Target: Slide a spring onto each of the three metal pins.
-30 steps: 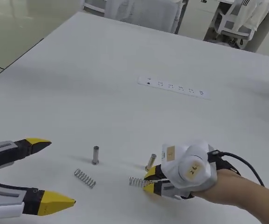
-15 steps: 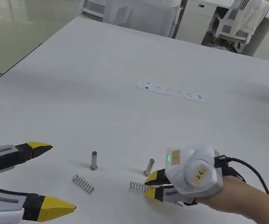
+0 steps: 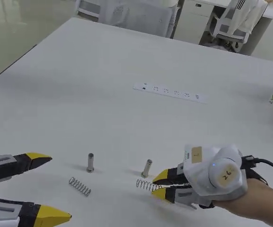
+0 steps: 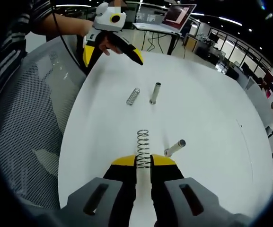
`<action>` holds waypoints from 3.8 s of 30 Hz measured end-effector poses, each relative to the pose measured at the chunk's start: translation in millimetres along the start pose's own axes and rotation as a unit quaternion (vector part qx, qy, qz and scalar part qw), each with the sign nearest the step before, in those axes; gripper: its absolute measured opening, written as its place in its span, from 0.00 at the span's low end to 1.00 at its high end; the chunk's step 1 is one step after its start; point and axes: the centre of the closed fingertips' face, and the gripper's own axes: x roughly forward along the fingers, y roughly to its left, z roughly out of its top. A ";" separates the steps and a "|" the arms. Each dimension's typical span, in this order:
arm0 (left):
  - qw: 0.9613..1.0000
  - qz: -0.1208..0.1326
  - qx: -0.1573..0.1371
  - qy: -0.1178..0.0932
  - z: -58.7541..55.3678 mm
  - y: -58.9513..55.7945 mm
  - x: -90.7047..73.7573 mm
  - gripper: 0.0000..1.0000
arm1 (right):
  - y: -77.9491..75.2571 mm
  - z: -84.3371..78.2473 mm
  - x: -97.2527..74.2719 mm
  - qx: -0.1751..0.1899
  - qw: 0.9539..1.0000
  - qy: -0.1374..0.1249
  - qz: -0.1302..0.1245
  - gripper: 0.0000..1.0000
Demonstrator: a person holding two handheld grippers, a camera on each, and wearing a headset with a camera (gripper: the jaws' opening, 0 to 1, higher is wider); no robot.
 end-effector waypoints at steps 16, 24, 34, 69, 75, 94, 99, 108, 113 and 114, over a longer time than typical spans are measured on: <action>0.997 -0.076 0.019 0.020 7.3 -29.3 26.5 0.61 | 15.6 0.3 -9.2 -0.003 1.000 0.005 0.004 0.08; 0.991 -0.120 0.051 0.042 8.5 -47.9 56.5 0.53 | 18.5 12.2 -9.6 -0.006 1.000 -0.006 0.001 0.08; 0.985 -0.149 0.079 0.046 17.1 -61.7 86.1 0.42 | 24.5 18.3 -8.3 -0.013 1.000 -0.007 0.006 0.08; 0.973 -0.197 0.115 0.031 25.8 -84.7 119.2 0.03 | 31.6 30.3 -16.2 -0.023 0.999 -0.024 0.013 0.07; 0.969 -0.205 0.131 0.033 25.3 -85.8 118.7 0.03 | 32.5 30.6 -15.5 -0.025 0.999 -0.026 0.016 0.08; 0.961 -0.240 0.133 0.045 20.3 -95.7 114.7 0.02 | 43.8 16.8 -16.5 0.005 0.999 -0.034 0.029 0.12; 0.960 -0.241 0.133 0.045 20.4 -97.7 113.4 0.02 | 46.2 19.1 -17.0 0.013 0.998 -0.042 0.033 0.08; 0.962 -0.236 0.132 0.046 19.1 -95.2 110.9 0.02 | 43.2 27.3 -23.8 0.001 0.998 -0.057 0.025 0.07; 0.961 -0.232 0.142 0.051 17.1 -93.7 110.8 0.02 | 40.0 36.2 -29.1 -0.001 0.997 -0.068 0.023 0.07; 0.961 -0.231 0.143 0.050 17.0 -93.5 110.9 0.02 | 40.2 37.9 -29.5 -0.003 0.997 -0.069 0.022 0.07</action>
